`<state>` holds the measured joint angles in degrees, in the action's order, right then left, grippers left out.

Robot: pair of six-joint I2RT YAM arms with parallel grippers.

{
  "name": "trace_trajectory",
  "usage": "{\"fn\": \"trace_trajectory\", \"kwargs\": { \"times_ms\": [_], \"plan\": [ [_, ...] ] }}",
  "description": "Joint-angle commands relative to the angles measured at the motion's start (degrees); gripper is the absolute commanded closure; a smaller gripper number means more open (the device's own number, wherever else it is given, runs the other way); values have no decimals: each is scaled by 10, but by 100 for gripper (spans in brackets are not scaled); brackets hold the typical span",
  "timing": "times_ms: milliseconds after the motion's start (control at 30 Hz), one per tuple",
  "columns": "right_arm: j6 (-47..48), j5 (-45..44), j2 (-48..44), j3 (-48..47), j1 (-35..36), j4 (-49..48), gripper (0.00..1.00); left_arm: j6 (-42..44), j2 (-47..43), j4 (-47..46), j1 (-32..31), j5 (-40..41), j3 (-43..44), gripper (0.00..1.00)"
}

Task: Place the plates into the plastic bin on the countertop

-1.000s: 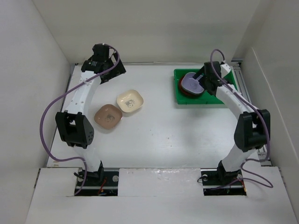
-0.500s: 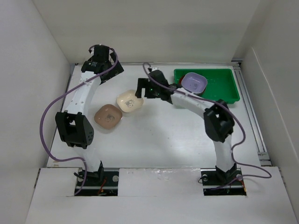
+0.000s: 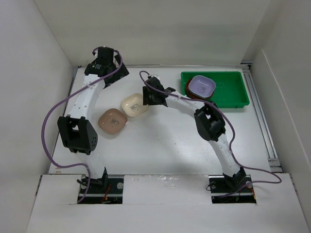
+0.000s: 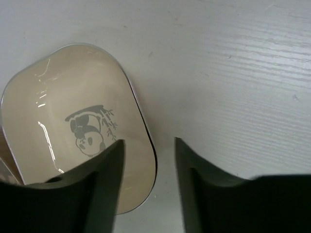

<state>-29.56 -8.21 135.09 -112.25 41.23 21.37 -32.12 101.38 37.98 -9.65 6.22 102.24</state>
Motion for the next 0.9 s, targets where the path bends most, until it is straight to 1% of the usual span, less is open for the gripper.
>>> {"fn": "trace_trajectory", "kwargs": {
  "times_ms": [0,67,100,167,233,300,333,367,400,433,500,533,567,600,667,700,800,867],
  "plan": [
    [-7,-32,6,-27,1,26,55,3,-19,-8,0,-5,-5,0],
    [-7,-32,12,-33,-5,35,69,3,-19,-8,0,-10,-5,0],
    [-7,-32,18,-33,-10,35,71,3,-19,-8,0,-10,-5,0],
    [-7,-27,18,-40,-10,41,71,8,-19,-8,0,-10,-5,0],
    [-7,-19,25,-40,-10,47,65,8,-19,-8,0,-16,-5,0],
    [-7,-13,32,-56,-10,53,66,8,-19,-8,0,-16,-5,0],
    [-7,-13,39,-62,-10,63,69,14,-19,-8,0,-16,-5,0],
    [-7,-13,45,-68,-10,68,76,14,-19,-8,0,-16,-5,0],
    [-7,-8,50,-68,-15,75,86,14,-19,-8,0,-16,-5,0],
    [-12,-19,50,-75,-15,84,100,14,-19,-8,0,-16,-5,0],
    [-30,-50,20,-62,-20,93,100,14,-19,-8,0,-16,-5,0],
    [-37,-76,1,-27,-27,79,100,19,-19,-8,0,-16,-5,0],
    [-44,-83,-22,-6,-34,70,100,19,-19,-8,0,-16,-5,0],
    [-60,-88,-69,10,-42,70,100,19,-19,-8,0,-21,-5,0],
    [-73,-94,-114,53,-73,70,100,19,-19,-8,0,-21,-5,0],
    [-80,-94,-158,66,-85,65,100,19,-19,-8,0,-21,-5,0],
    [-66,-99,-212,113,-135,58,100,19,-19,-8,0,-31,-5,0],
    [-41,-99,-242,126,-163,58,100,24,-19,-8,0,-43,-5,0]
  ]
}}
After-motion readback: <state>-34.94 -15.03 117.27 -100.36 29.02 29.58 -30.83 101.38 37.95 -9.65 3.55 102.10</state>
